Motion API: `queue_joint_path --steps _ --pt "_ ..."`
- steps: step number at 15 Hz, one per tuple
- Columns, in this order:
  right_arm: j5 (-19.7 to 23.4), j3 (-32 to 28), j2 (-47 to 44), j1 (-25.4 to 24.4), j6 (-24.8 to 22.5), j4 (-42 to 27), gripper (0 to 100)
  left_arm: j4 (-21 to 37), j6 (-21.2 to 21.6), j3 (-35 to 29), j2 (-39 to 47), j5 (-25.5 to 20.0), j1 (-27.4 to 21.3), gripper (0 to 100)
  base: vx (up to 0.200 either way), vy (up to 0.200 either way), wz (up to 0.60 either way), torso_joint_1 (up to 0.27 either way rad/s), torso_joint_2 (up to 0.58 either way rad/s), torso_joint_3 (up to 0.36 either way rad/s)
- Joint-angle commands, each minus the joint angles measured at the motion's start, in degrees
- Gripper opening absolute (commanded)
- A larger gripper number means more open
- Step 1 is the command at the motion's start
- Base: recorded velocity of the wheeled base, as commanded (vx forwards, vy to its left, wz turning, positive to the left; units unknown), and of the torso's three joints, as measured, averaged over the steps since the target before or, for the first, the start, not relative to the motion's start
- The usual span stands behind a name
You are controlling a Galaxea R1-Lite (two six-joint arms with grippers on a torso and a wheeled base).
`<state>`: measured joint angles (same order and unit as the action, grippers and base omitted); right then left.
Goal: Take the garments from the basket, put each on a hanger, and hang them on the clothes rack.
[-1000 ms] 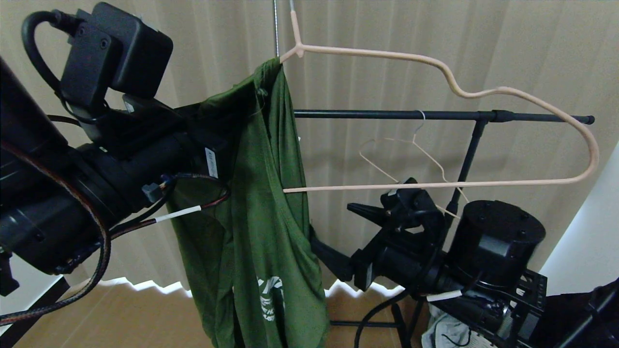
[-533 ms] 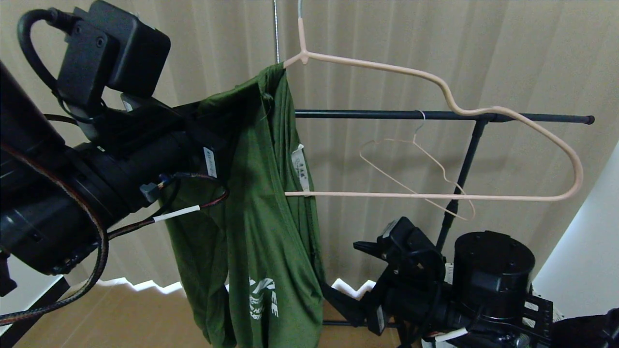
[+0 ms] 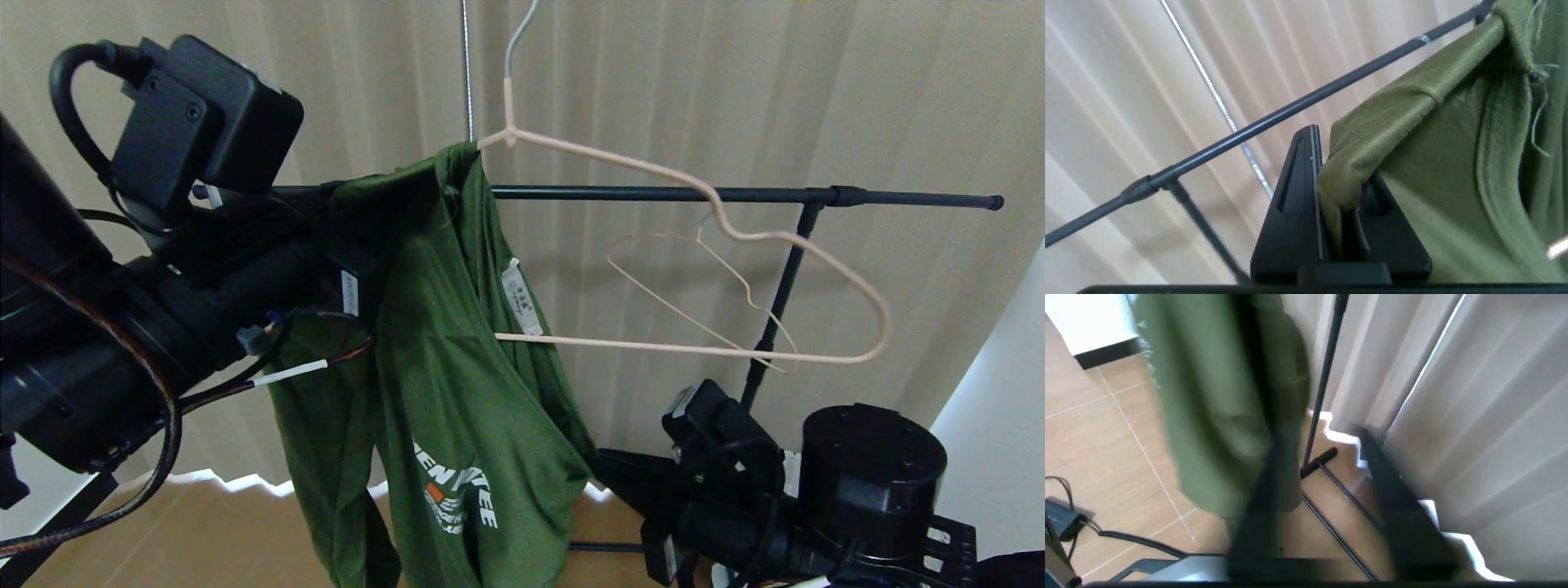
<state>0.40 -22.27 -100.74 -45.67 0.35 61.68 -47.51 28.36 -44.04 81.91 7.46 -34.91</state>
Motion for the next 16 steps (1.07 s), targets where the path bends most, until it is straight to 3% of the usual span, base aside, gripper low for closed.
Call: queue_joint_path --steps 1,4,7,11,16 --pt "-0.1 1.9 4.7 3.1 -0.2 0.0 0 0.0 3.1 2.9 -1.8 0.0 2.7 0 0.0 0.0 0.0 0.0 0.0 0.0" --pt "-0.1 2.4 10.0 10.1 -2.7 -1.8 0 0.0 5.7 6.1 -4.2 0.0 4.6 0 0.0 0.0 0.0 0.0 0.0 0.0" --pt "-0.1 1.0 13.3 13.2 -3.4 -5.2 0 0.0 7.1 9.5 -5.4 0.0 7.2 0 0.0 0.0 0.0 0.0 0.0 0.0" --pt "0.0 -1.4 15.4 14.6 -3.3 -8.7 0 0.0 9.4 14.4 -5.3 -0.1 10.6 0 0.0 0.0 0.0 0.0 0.0 0.0" --pt "0.5 -5.9 19.3 14.0 -3.3 -17.9 0 0.0 10.1 16.0 -4.8 0.0 10.7 0 0.0 0.0 0.0 0.0 0.0 0.0"
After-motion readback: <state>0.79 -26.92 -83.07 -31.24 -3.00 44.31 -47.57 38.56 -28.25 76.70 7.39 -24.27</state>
